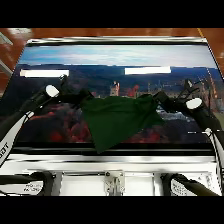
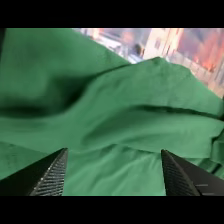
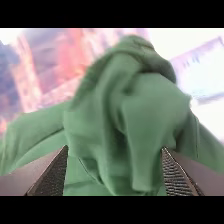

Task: Fold the shirts.

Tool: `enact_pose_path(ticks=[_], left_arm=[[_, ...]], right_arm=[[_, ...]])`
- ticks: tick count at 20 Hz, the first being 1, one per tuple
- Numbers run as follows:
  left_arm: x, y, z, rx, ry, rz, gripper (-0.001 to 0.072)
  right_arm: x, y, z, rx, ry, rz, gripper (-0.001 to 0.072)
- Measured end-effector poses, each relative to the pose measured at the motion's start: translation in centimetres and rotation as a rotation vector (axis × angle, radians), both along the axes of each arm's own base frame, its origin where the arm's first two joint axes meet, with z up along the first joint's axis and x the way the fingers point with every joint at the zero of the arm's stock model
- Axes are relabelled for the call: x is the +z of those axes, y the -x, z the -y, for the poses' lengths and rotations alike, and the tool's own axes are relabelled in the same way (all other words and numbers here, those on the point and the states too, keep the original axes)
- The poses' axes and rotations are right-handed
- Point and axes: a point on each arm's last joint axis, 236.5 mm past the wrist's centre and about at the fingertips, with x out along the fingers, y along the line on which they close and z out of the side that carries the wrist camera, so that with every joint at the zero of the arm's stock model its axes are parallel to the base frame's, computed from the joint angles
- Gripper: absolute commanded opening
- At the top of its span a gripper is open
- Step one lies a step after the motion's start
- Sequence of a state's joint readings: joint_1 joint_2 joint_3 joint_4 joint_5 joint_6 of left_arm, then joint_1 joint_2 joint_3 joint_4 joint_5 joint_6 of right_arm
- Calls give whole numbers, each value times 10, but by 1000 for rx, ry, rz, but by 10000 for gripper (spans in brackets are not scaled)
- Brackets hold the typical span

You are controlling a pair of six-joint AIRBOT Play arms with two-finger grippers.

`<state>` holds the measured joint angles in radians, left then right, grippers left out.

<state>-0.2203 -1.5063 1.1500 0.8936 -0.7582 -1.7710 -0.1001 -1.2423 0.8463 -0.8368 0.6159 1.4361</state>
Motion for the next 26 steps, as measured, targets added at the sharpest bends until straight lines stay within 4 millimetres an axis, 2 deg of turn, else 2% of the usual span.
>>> enact_pose_path(ticks=[2,4,6,8,10,12,14,16,19,24,25,26], left_arm=[[12,6,-25,-32,10,-53,593],[21,29,-58,-86,-28,-119,596],[22,73,-84,-164,-89,-209,684],[11,124,-94,-220,-110,-317,684],[-6,172,-84,-264,-67,-407,684],[-25,210,-62,-297,2,-471,684],[-43,236,-39,-307,56,-499,683],[-58,253,-17,-302,92,-508,683],[-73,264,10,-276,129,-505,682],[-85,263,51,-222,205,-485,668],[-88,261,58,-206,216,-482,636],[-90,259,65,-182,228,-481,565]], right_arm=[[28,-2,23,63,85,50,695],[53,6,68,81,219,55,688],[64,31,128,38,354,-7,689],[62,60,175,-39,398,-95,688],[48,83,194,-94,353,-165,689],[28,96,191,-91,263,-227,689],[10,103,176,-53,153,-273,689],[-2,104,159,-14,45,-301,689],[-12,102,143,17,-64,-314,689],[-23,101,132,41,-145,-334,689],[-25,101,130,50,-151,-340,689],[-29,101,127,63,-151,-348,689]])
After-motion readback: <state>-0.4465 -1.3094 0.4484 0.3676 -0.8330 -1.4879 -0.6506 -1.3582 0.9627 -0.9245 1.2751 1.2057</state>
